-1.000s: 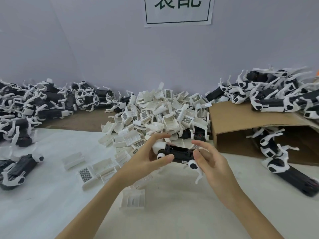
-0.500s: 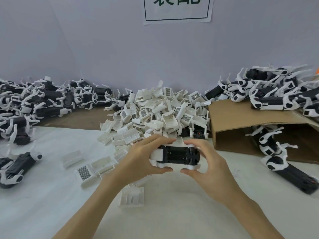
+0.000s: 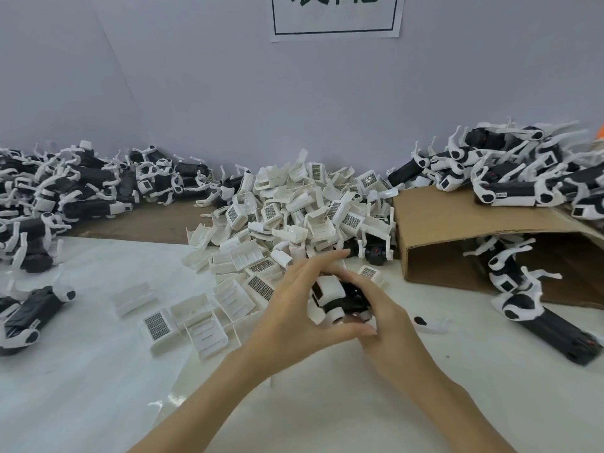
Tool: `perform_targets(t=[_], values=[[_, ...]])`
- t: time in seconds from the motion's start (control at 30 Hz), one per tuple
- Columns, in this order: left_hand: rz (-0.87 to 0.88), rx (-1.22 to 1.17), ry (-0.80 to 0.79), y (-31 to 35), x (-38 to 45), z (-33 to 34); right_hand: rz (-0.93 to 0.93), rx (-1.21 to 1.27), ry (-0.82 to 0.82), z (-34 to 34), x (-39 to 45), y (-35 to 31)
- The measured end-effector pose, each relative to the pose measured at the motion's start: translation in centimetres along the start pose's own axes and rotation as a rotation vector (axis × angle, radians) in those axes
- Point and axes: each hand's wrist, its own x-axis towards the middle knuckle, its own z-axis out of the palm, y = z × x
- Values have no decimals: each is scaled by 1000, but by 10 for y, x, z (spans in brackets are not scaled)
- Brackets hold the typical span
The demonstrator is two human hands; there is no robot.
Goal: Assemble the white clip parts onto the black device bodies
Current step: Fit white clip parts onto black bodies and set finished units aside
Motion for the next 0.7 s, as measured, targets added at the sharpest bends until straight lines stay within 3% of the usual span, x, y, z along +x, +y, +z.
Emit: perform_targets(t=[0.37, 0.5, 0.6, 0.7], values=[[-117, -338, -26, 1, 11, -20, 36, 96, -18, 3, 0, -5], [-220, -209, -89, -7, 11, -30, 27, 20, 167, 0, 2, -8], [-287, -173, -168, -13, 9, -27, 21, -50, 187, -6, 1, -9], [-386, -335, -125, -13, 11, -25, 225, 196, 91, -11, 3, -11]])
